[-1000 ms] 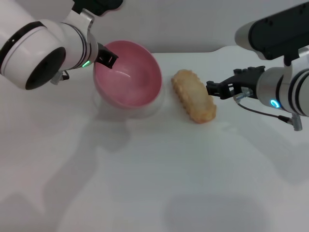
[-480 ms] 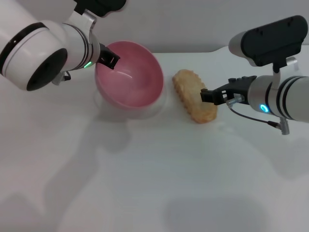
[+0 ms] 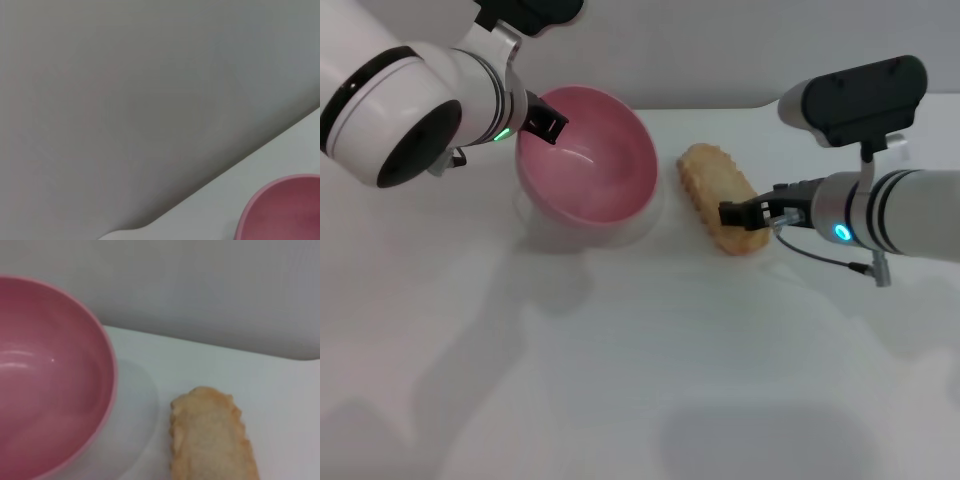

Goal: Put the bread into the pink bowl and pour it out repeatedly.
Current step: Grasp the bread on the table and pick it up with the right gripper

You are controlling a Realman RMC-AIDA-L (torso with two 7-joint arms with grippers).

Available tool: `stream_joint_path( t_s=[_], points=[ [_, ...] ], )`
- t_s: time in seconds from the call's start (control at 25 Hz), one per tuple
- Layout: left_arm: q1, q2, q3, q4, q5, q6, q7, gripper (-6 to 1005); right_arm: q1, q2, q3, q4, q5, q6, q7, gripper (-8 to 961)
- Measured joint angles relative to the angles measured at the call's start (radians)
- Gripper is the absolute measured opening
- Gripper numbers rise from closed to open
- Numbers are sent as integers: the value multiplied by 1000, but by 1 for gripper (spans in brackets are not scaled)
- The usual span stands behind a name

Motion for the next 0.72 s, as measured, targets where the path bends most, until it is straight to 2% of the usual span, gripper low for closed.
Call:
stream_joint_path(
  t_s=[0.72],
  points=[
    [-7,-2,0,0,-1,7,10,42,104,2,-43,177,70,-58,-3,694]
  ],
)
